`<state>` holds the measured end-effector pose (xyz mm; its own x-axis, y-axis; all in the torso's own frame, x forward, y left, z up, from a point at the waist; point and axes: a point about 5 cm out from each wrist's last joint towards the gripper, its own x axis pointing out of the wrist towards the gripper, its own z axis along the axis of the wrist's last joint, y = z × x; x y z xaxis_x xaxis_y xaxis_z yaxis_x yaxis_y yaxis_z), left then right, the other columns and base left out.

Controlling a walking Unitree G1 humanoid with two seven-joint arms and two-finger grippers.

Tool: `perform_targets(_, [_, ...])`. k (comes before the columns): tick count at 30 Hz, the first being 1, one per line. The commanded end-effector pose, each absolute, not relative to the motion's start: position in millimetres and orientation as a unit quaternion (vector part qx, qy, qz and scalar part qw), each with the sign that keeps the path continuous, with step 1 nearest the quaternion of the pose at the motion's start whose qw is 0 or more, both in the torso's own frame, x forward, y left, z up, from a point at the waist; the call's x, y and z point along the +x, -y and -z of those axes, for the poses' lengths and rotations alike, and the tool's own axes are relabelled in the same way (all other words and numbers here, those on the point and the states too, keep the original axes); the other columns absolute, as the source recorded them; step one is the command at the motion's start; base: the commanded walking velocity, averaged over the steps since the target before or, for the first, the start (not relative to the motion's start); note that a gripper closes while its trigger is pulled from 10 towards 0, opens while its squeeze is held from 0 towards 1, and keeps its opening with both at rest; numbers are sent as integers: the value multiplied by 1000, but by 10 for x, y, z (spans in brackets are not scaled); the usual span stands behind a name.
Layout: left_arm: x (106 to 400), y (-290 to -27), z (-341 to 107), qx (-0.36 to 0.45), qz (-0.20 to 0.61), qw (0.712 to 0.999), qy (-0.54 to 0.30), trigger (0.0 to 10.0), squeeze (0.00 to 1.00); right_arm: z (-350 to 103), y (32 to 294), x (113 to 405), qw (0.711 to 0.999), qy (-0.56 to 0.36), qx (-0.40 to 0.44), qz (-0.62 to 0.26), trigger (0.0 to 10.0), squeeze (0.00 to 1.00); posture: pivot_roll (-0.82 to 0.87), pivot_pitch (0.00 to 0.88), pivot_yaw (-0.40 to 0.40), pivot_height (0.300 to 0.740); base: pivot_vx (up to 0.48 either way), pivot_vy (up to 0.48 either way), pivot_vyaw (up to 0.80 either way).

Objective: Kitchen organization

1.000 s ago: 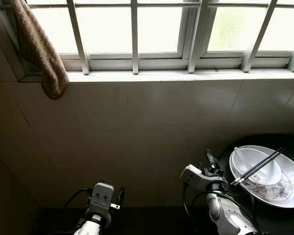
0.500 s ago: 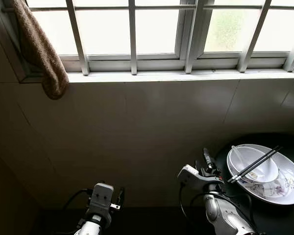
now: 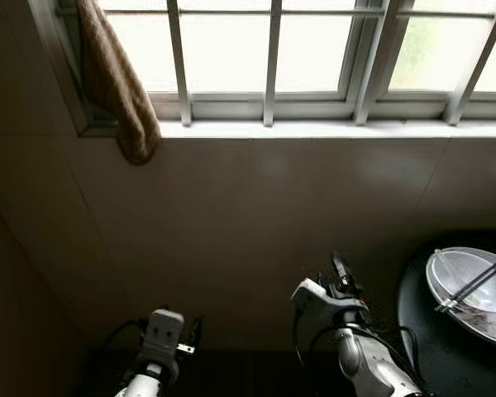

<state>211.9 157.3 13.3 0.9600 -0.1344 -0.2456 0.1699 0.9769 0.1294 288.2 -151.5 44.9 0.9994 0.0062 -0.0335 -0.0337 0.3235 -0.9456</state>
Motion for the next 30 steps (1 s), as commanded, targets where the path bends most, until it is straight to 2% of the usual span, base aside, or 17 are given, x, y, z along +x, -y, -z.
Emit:
perform_targets(1, [2112, -1506, -127, 70, 90, 986, -119, 10000, 0, -433, 1601, 2877, 824, -33, -566, -4, 10000, 0, -21, 0, 4, 740, 0, 0, 0])
perform_targets(4, [2114, -1508, -128, 70, 90, 986, -119, 10000, 0, -438, 1615, 2882, 824, -37, -566, 2, 10000, 0, -22, 0, 3, 740, 0, 0, 0])
perform_targets(7, [2113, -1510, -127, 69, 91, 986, -118, 10000, 0, -461, 1628, 2893, 831, -38, -555, 4, 10000, 0, -23, 0, 4, 740, 0, 0, -800])
perform_targets(13, [2110, -1504, -129, 68, 92, 987, -118, 10000, 0, -459, 1592, 2886, 820, -25, -571, -7, 10000, 0, -22, 0, 2, 740, 0, 0, -800])
perform_targets(16, [2111, -1502, -131, 67, 92, 987, -117, 10000, 0, -474, 1578, 2889, 817, -14, -576, -13, 10000, 0, -23, 0, 2, 740, 0, 0, 0])
perform_targets(18, [2110, -1500, -132, 67, 92, 987, -117, 10000, 0, -478, 1568, 2888, 812, -7, -584, -16, 10000, 0, -24, 0, 1, 740, 0, 0, 0])
perform_targets(21, [2111, -1498, -132, 66, 93, 987, -117, 10000, 0, -489, 1531, 2883, 785, 18, -619, -22, 10000, 0, -25, 0, 1, 740, 0, 0, 0])
perform_targets(24, [2111, -1494, -132, 65, 93, 987, -117, 10000, 0, -505, 1560, 2896, 779, 19, -627, -6, 10000, 0, -24, 0, 0, 740, 0, 0, 0])
perform_targets(26, [2112, -1492, -132, 65, 93, 987, -117, 10000, 0, -510, 1572, 2900, 777, 19, -629, -1, 10000, 0, -24, 0, 0, 740, 0, 0, 0])
perform_targets(27, [2112, -1491, -132, 65, 93, 987, -117, 10000, 0, -513, 1656, 2913, 793, -3, -608, 24, 10000, 0, -26, 0, -1, 740, 0, 0, 0])
perform_targets(30, [2112, -1492, -132, 64, 93, 987, -116, 10000, 0, -521, 1748, 2924, 805, -21, -590, 49, 10000, 0, -25, 0, 0, 740, 0, 0, -152])
